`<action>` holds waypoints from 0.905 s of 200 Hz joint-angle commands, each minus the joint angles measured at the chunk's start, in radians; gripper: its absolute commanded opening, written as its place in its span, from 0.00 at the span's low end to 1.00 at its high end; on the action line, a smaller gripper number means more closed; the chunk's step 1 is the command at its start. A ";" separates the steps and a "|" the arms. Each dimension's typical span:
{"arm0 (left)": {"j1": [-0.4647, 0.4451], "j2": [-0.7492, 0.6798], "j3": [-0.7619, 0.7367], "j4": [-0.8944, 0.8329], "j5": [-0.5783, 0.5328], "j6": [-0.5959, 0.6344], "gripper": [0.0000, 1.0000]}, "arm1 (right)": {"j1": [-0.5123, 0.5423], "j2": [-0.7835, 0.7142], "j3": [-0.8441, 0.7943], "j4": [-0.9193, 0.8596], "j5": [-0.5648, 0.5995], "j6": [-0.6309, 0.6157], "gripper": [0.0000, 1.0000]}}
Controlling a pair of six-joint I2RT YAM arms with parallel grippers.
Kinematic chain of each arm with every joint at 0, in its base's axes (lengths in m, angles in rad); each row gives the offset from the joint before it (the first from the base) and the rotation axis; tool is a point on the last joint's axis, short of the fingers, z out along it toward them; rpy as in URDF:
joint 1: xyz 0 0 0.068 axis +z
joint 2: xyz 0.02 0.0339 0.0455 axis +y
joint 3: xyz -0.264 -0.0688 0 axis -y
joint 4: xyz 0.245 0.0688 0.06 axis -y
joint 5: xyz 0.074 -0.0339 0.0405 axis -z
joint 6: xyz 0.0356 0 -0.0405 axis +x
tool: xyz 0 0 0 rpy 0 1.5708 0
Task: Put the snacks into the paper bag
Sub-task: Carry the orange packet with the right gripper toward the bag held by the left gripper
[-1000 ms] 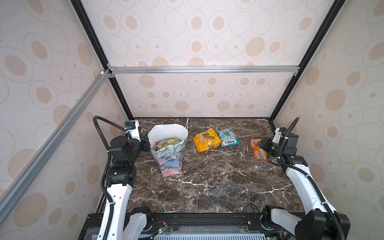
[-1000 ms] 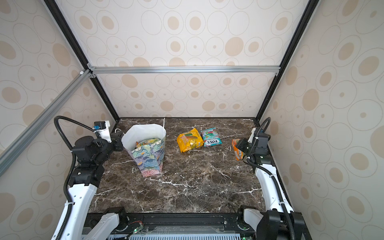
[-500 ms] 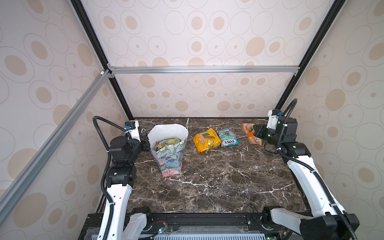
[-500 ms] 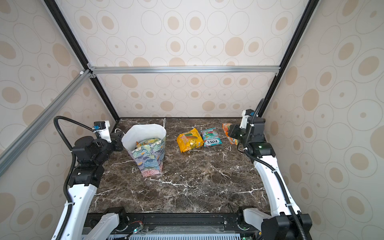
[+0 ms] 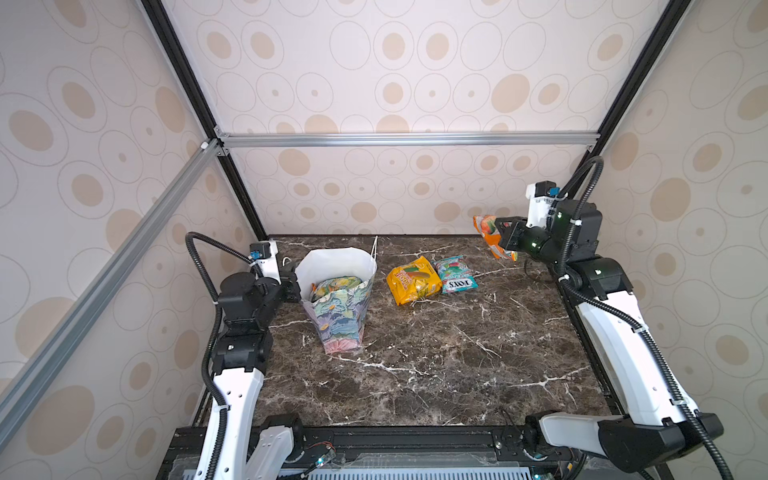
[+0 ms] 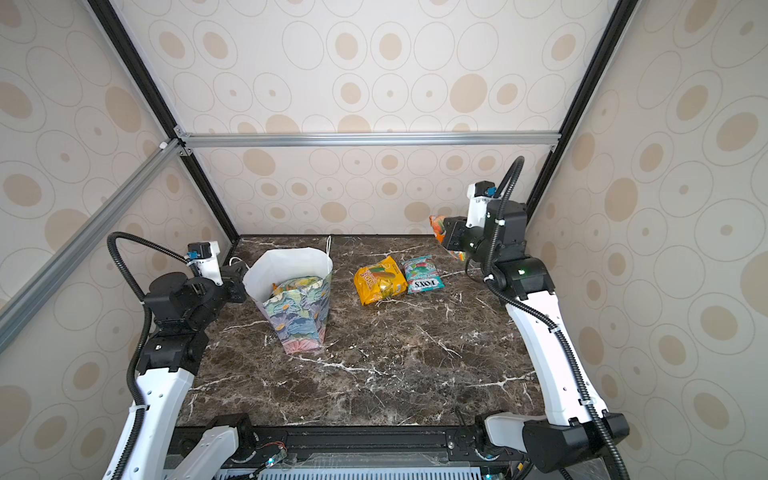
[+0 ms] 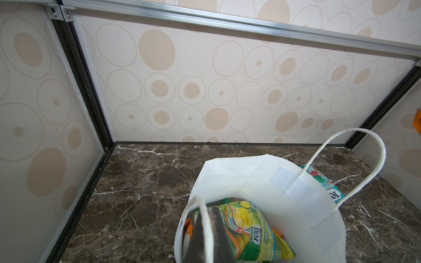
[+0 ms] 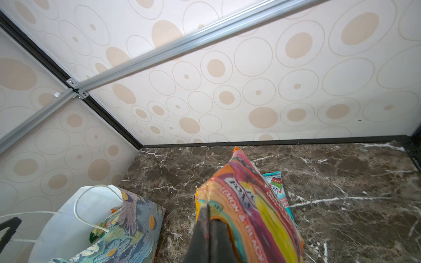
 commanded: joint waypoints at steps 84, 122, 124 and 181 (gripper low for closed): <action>0.009 -0.005 0.019 0.015 0.000 0.000 0.00 | 0.156 0.145 0.289 -0.025 -0.005 -0.077 0.00; 0.009 -0.001 0.017 0.019 0.008 -0.003 0.00 | 0.194 0.194 0.368 -0.042 -0.014 -0.089 0.00; 0.009 0.000 0.017 0.020 0.007 -0.003 0.00 | 0.198 0.198 0.373 -0.042 -0.014 -0.092 0.00; 0.008 -0.012 0.015 0.020 0.005 -0.003 0.00 | 0.307 0.293 0.556 -0.060 -0.015 -0.112 0.00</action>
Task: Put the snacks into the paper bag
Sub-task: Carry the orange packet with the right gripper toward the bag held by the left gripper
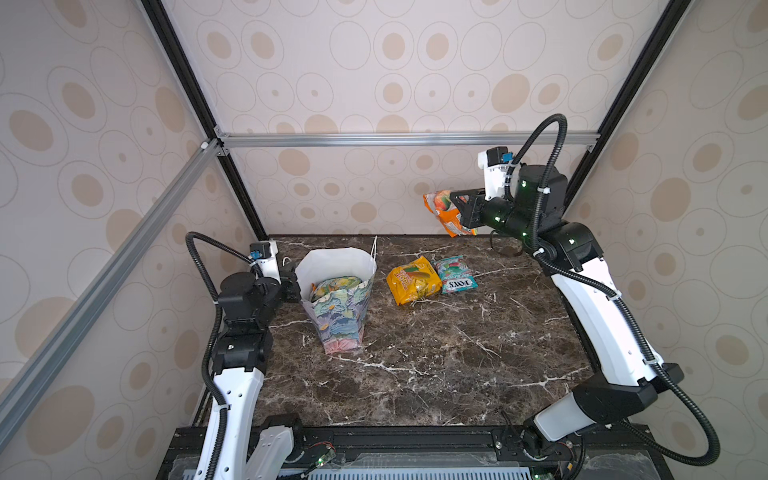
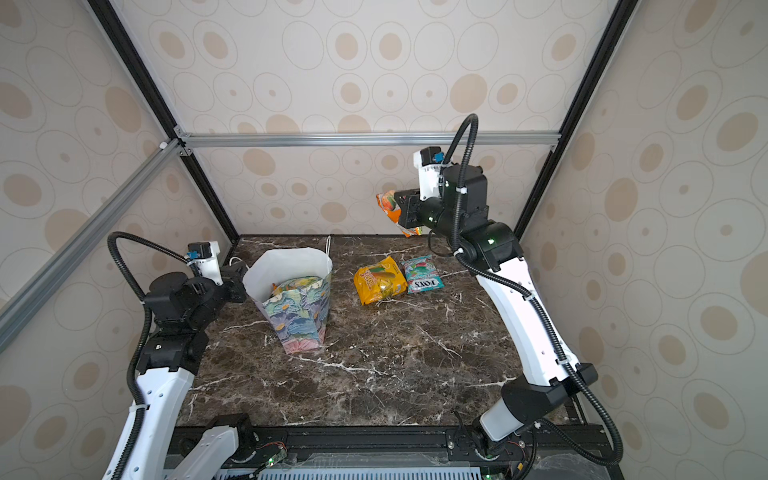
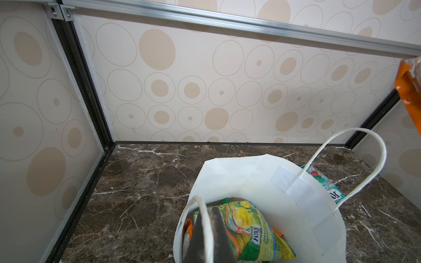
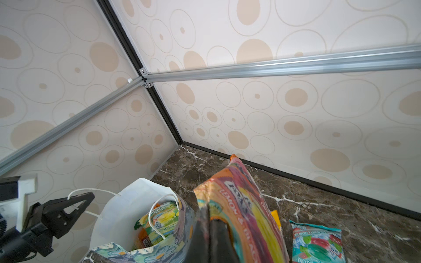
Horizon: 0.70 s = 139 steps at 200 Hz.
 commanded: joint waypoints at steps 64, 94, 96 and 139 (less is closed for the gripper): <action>0.008 -0.015 0.016 0.020 0.008 -0.001 0.00 | 0.202 0.147 0.304 0.023 0.006 -0.065 0.00; 0.008 -0.011 0.016 0.020 0.009 -0.002 0.00 | 0.256 0.203 0.379 0.034 0.007 -0.067 0.00; 0.008 -0.011 0.016 0.020 0.009 -0.003 0.00 | 0.259 0.207 0.383 0.034 0.007 -0.070 0.00; 0.008 -0.010 0.014 0.022 0.015 -0.002 0.00 | 0.297 0.290 0.470 0.058 0.002 -0.045 0.00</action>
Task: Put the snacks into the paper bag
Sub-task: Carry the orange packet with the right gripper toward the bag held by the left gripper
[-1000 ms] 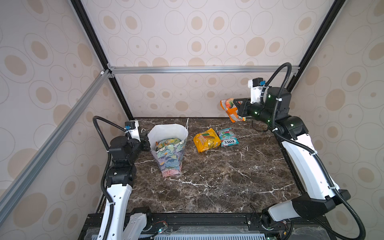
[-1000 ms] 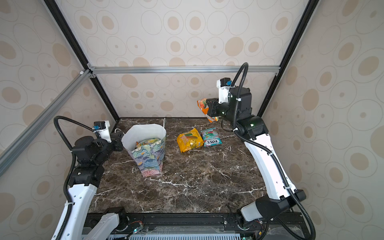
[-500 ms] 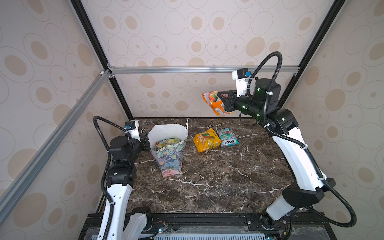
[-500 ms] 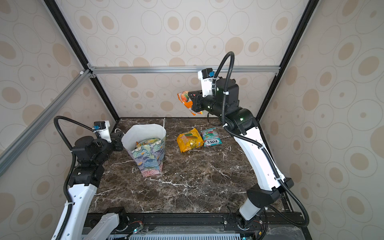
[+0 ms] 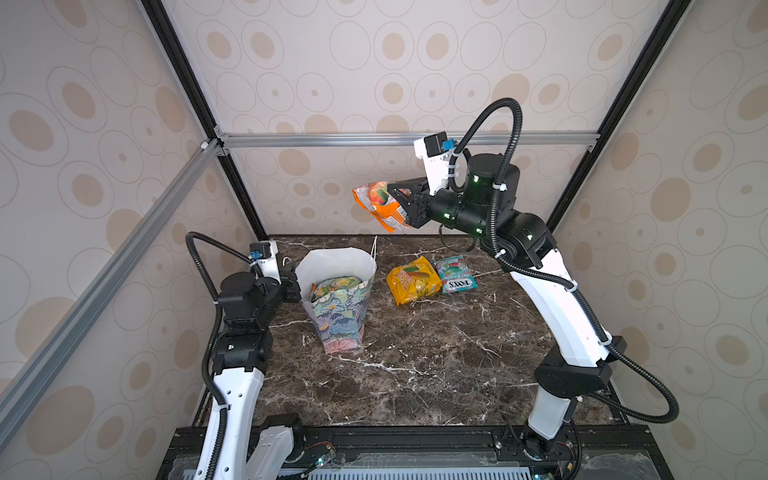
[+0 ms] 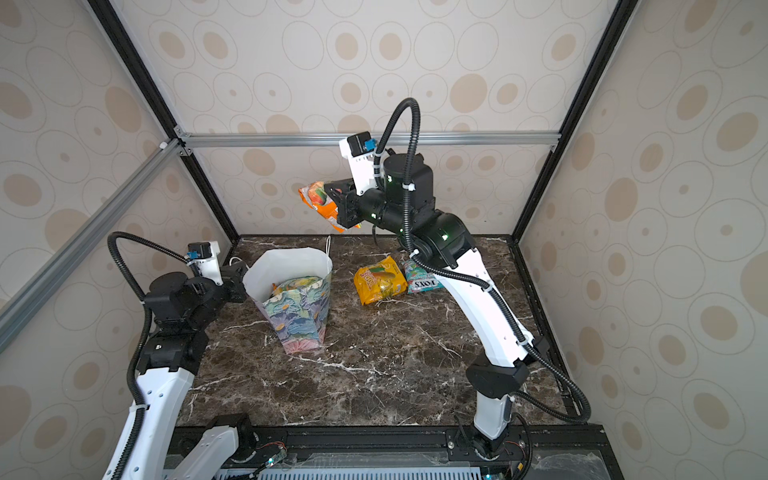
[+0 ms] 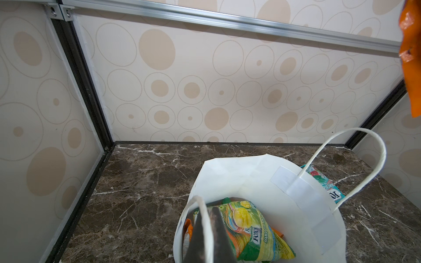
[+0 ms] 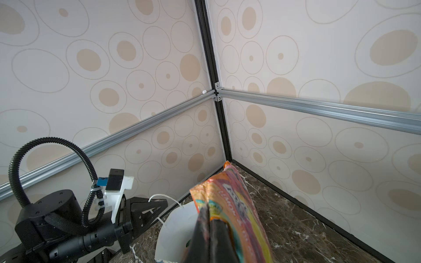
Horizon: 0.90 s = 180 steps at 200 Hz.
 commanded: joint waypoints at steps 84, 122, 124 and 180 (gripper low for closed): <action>0.009 -0.007 0.013 0.025 0.018 -0.004 0.00 | 0.057 0.137 0.097 0.141 0.039 0.039 0.00; 0.009 -0.008 0.010 0.027 0.016 -0.006 0.00 | 0.069 0.199 0.116 0.146 0.067 0.041 0.00; 0.008 -0.008 0.010 0.027 0.015 -0.007 0.00 | 0.070 0.202 0.117 0.147 0.067 0.042 0.00; 0.009 -0.011 0.011 0.027 0.008 -0.004 0.00 | 0.116 0.275 0.174 0.106 0.107 0.005 0.00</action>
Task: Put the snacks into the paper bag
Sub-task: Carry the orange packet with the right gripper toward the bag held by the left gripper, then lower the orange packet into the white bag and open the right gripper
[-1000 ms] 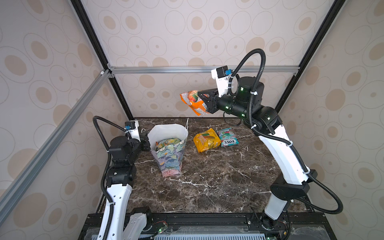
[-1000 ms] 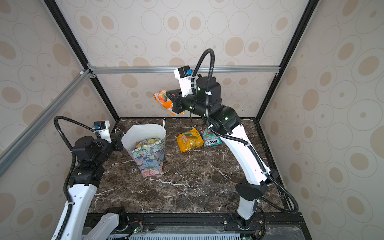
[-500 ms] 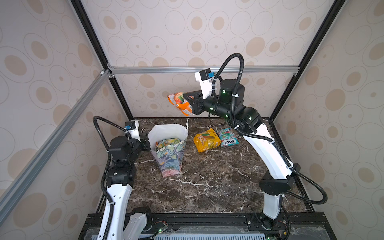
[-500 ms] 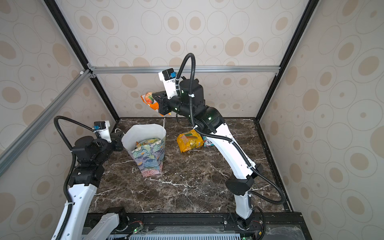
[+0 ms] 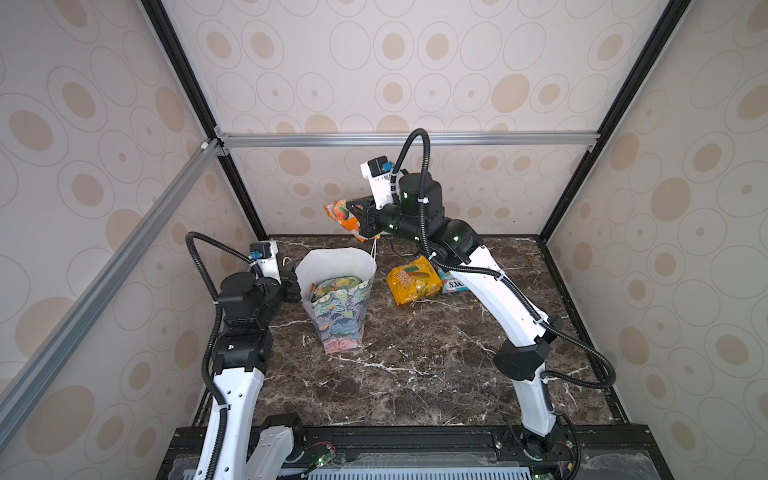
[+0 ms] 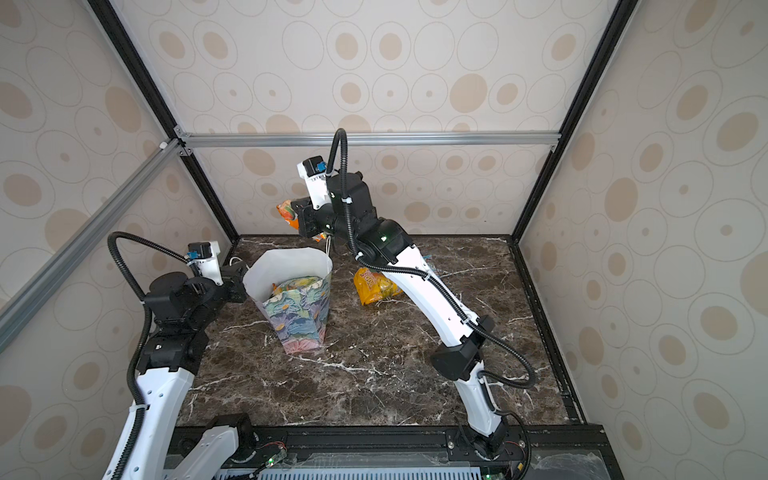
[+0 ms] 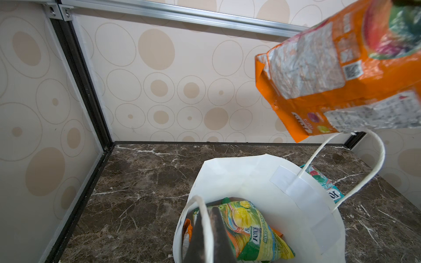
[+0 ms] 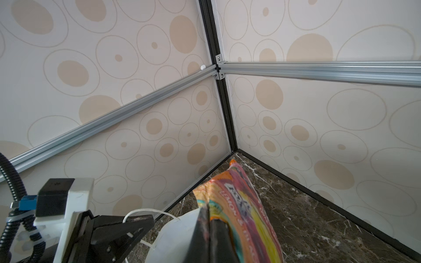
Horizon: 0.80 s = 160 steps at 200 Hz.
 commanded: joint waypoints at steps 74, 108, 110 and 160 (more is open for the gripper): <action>0.008 -0.016 0.009 0.026 0.004 -0.004 0.00 | 0.087 -0.003 0.036 -0.005 0.081 -0.073 0.00; 0.008 -0.020 0.009 0.025 0.000 -0.003 0.00 | 0.099 0.007 0.035 -0.038 0.115 -0.076 0.00; 0.008 -0.019 0.010 0.026 0.000 -0.003 0.00 | 0.099 0.007 0.034 -0.041 0.117 -0.077 0.00; 0.008 -0.021 0.012 0.025 -0.002 -0.002 0.00 | 0.102 0.004 0.015 -0.093 0.131 -0.087 0.00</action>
